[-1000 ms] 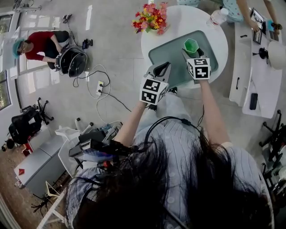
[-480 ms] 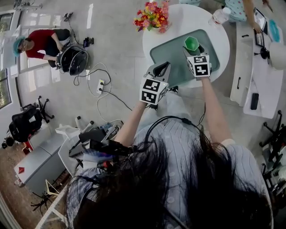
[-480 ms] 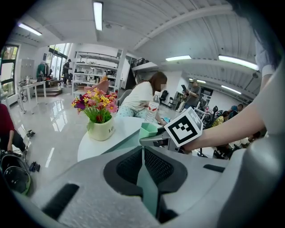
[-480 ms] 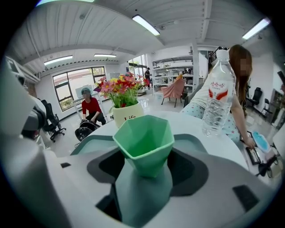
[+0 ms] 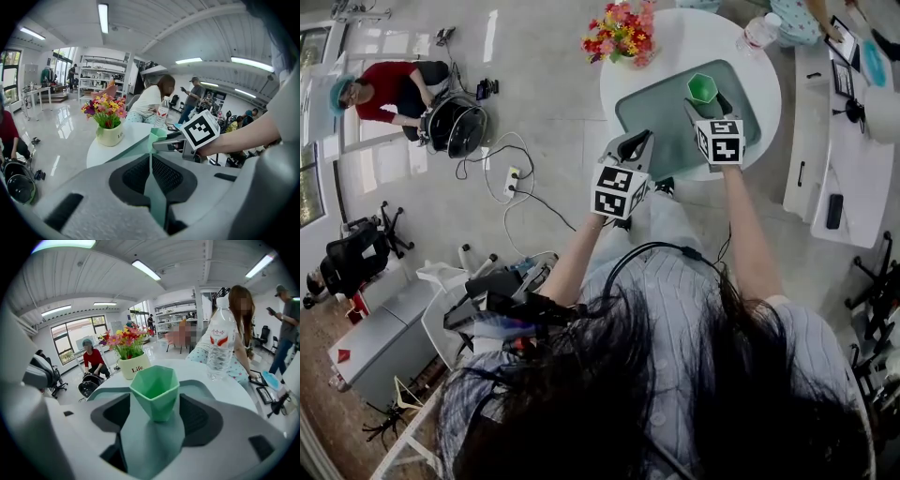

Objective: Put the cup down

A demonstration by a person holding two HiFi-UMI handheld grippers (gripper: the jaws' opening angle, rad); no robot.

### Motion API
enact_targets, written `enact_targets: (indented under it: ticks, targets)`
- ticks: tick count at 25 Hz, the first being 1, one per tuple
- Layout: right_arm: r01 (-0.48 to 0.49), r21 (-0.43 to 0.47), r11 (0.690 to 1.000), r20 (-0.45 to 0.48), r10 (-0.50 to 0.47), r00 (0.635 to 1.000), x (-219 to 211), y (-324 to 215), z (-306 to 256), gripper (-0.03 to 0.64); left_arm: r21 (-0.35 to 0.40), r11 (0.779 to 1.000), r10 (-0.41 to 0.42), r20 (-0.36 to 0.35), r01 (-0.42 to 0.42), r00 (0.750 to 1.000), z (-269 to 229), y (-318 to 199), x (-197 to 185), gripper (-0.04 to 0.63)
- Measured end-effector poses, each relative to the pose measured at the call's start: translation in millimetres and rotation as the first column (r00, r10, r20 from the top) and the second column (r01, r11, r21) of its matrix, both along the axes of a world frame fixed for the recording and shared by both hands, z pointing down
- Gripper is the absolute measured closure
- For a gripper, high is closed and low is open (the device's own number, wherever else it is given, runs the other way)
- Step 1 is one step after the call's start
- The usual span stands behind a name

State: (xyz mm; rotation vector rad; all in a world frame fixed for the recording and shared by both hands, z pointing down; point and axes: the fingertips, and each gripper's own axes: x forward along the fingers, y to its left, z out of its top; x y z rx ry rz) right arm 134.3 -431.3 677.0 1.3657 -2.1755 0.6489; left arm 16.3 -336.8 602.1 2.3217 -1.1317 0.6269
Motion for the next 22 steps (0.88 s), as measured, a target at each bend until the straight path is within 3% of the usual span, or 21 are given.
enact_targets:
  ticks: [9, 22]
  targets:
    - [-0.112, 0.017, 0.994, 0.092, 0.11, 0.99, 17, 31, -27, 0.308, 0.015, 1.0, -0.015, 0.012, 0.015, 1.0, -5, 13, -5, 0.568]
    - [-0.131, 0.088, 0.987, 0.24, 0.107, 0.965, 9, 73, -85, 0.309, 0.04, 0.999, -0.024, -0.013, 0.024, 1.0, -19, 32, 1, 0.568]
